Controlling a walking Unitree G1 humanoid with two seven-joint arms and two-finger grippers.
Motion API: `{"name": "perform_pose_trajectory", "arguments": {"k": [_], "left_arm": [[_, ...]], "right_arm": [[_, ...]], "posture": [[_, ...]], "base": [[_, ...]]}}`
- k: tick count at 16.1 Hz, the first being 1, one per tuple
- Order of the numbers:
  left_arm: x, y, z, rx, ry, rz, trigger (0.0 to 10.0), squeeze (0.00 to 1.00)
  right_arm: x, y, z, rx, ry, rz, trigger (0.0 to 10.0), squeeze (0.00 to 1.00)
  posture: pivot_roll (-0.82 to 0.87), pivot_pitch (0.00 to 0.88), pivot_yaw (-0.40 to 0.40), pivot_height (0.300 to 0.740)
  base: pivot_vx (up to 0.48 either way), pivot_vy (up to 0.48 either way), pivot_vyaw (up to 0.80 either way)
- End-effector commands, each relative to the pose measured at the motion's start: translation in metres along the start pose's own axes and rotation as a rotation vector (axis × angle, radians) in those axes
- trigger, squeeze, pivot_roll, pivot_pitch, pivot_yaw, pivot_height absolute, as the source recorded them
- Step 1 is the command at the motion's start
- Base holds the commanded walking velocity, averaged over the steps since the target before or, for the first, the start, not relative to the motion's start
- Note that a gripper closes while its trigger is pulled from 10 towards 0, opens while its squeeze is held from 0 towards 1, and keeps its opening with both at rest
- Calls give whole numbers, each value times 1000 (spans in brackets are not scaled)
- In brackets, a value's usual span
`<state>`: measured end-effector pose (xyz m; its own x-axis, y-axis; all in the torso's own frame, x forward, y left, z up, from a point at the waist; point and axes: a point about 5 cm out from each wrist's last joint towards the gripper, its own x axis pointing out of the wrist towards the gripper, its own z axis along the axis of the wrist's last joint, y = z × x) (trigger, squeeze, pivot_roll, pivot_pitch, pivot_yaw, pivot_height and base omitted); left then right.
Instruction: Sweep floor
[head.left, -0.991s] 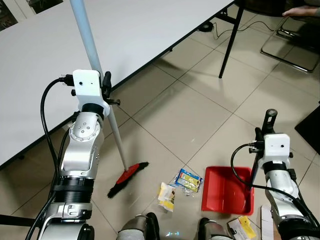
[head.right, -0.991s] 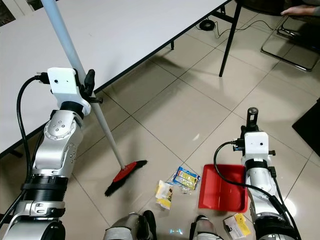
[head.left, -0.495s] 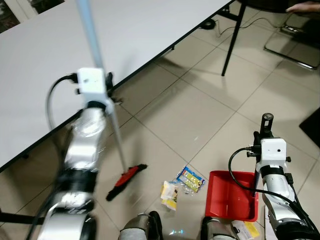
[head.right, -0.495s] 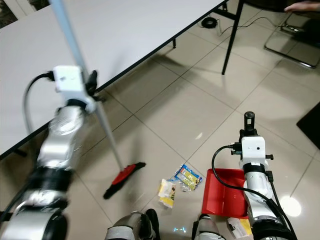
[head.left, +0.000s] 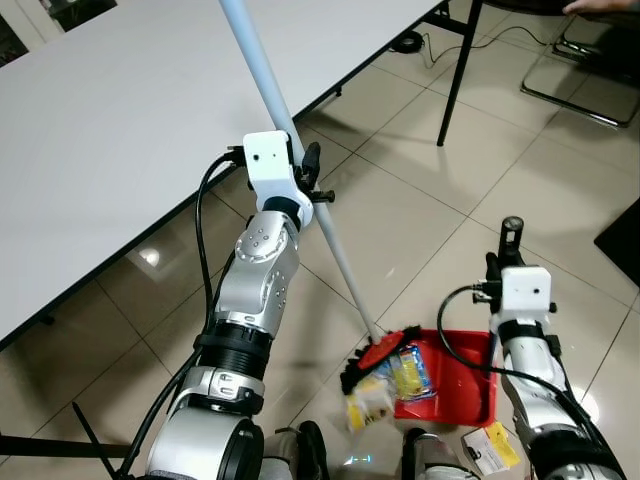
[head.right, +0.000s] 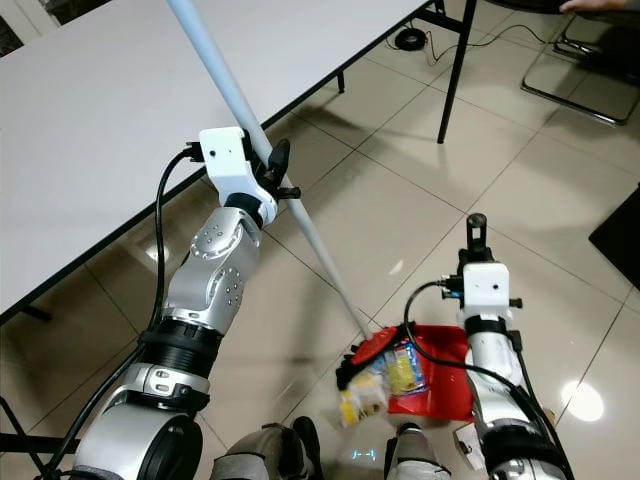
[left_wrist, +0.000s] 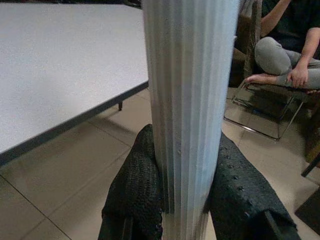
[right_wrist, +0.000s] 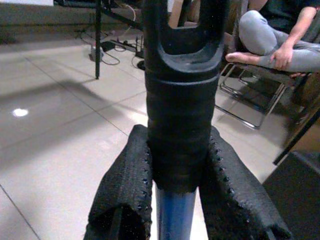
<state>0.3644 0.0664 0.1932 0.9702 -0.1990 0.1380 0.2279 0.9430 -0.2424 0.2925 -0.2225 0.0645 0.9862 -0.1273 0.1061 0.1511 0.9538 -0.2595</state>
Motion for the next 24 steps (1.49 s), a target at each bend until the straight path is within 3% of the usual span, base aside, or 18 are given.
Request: {"name": "perform_pose_trajectory", "arguments": {"k": [1, 4, 5, 8, 12, 14, 20, 22, 24], "left_arm": [[2, -16, 6, -52, -7, -39, 10000, 0], [5, -24, 14, -133, -12, -51, 10000, 0], [8, -29, 23, -195, -29, -69, 10000, 0], [9, -36, 37, -241, -54, -104, 10000, 0], [12, -39, 65, -281, -118, -129, 10000, 0], [13, -37, 81, -241, -169, -147, 10000, 0], [5, -25, 153, 64, -403, -209, 10000, 0], [-4, -22, 178, 121, -484, -203, 10000, 0], [-5, -18, 185, 147, -505, -193, 10000, 0]], "right_arm": [[3, 13, 3, 56, -6, 24, 10000, 0], [11, 29, 12, 110, -26, 35, 10000, 0], [15, 40, 17, 150, -31, 39, 10000, 0], [20, 57, 25, 205, -40, 54, 10000, 0], [21, 67, 27, 235, -31, 55, 10000, 0], [22, 67, 28, 238, -36, 52, 10000, 0], [29, 43, 29, 210, -57, -2, 10000, 0], [33, 30, 31, 209, -71, -31, 10000, 0], [35, 25, 32, 202, -75, -46, 10000, 0]], "posture": [[-37, 220, 185, 740], [-28, 220, 192, 740], [-25, 219, 193, 740], [-17, 218, 194, 740], [-6, 210, 195, 740], [-7, 204, 192, 740], [3, 180, 179, 740], [7, 165, 170, 740], [8, 155, 164, 740]], "base": [[0, 0, 0], [0, 0, 0], [0, 0, 0], [0, 0, 0], [0, 0, 0], [0, 0, 0], [0, 0, 0], [0, 0, 0], [0, 0, 0]]}}
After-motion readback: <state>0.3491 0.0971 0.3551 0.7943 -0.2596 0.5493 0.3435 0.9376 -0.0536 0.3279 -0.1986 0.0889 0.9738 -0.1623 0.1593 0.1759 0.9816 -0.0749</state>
